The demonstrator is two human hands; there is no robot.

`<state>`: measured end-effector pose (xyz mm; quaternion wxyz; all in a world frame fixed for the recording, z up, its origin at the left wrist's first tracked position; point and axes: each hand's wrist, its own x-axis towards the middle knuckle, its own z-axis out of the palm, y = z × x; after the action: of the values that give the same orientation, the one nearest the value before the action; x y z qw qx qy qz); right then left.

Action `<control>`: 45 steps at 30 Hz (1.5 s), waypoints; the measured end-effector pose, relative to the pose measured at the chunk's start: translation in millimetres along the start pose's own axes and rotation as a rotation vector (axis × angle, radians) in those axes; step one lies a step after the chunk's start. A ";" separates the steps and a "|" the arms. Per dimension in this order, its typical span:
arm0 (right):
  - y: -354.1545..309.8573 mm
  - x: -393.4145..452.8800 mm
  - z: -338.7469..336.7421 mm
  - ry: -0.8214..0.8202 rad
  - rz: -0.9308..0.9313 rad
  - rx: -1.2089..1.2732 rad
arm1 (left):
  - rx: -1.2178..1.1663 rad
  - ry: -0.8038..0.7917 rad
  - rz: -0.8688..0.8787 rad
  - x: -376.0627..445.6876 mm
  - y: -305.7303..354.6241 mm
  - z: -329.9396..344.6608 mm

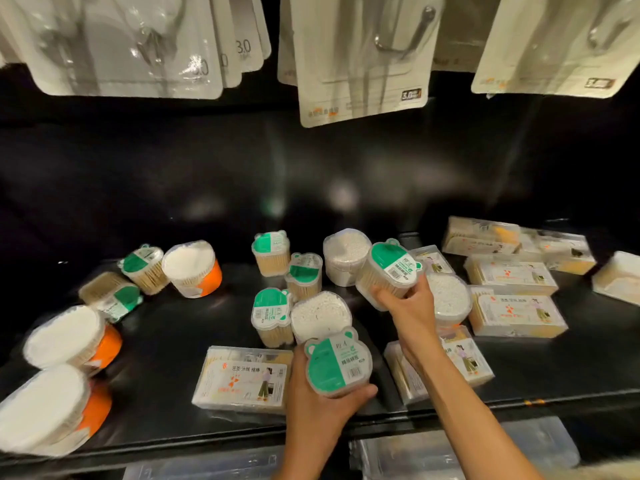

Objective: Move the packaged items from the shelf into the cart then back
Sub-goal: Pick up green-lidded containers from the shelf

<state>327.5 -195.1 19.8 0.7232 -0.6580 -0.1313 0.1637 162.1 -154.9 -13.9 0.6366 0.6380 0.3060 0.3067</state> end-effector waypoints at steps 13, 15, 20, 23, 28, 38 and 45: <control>-23.6 -98.5 -187.7 0.244 0.038 0.482 | 0.031 -0.339 0.108 -38.0 32.3 115.7; -19.8 -123.1 -227.9 0.304 0.021 0.409 | 0.008 -0.426 0.115 -60.0 30.0 146.4; -18.2 -199.2 -335.3 0.473 0.010 0.094 | -0.013 -0.637 0.078 -135.1 16.0 235.4; -20.6 -250.4 -402.9 0.542 0.008 -0.057 | -0.034 -0.755 0.055 -196.2 9.6 293.0; -17.4 -335.7 -505.6 0.671 0.056 -0.154 | -0.039 -1.022 0.045 -298.0 -8.3 374.4; -11.5 -442.6 -619.3 0.962 0.097 -0.137 | 0.069 -1.387 0.080 -425.2 -14.8 489.4; 3.0 -470.2 -688.9 1.097 0.151 -0.102 | 0.118 -1.598 -0.001 -467.8 -31.3 571.2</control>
<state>177.7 -1013.4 -39.7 0.6389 -0.6886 0.3045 -0.1582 316.0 -876.9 -46.7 0.6284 0.6972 -0.2267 -0.2600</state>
